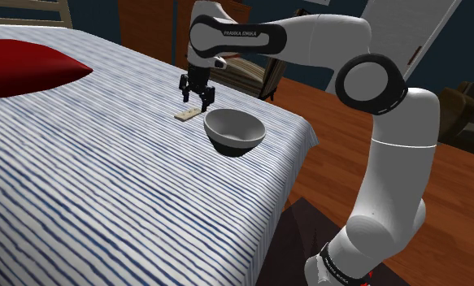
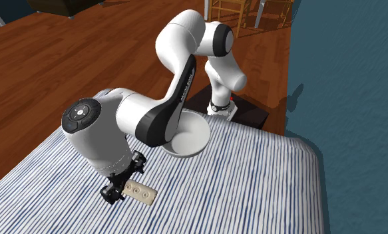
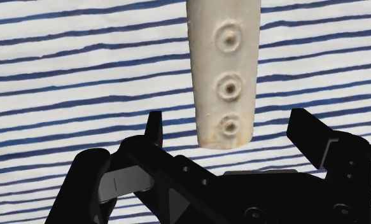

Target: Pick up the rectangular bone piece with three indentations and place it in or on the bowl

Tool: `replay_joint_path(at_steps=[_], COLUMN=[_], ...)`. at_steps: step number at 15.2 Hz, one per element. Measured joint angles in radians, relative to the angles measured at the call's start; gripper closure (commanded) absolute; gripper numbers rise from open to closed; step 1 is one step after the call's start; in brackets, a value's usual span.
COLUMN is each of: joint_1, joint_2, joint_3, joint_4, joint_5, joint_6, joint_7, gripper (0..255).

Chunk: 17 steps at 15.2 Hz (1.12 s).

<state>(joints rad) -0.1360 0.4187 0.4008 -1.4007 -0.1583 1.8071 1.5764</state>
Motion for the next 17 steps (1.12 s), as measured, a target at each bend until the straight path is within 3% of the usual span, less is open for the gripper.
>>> replay_joint_path(at_steps=[10,11,17], joint_1=[-0.004,-0.004,-0.004], joint_2=[0.003,0.003,0.003], joint_3=[-0.002,-0.002,-0.002], joint_4=[-0.056,-0.056,-0.054], joint_5=[-0.001,-0.001,-0.002], joint_6=[0.059,0.059,0.058], joint_7=[0.003,0.003,0.003], gripper=[0,255,255])
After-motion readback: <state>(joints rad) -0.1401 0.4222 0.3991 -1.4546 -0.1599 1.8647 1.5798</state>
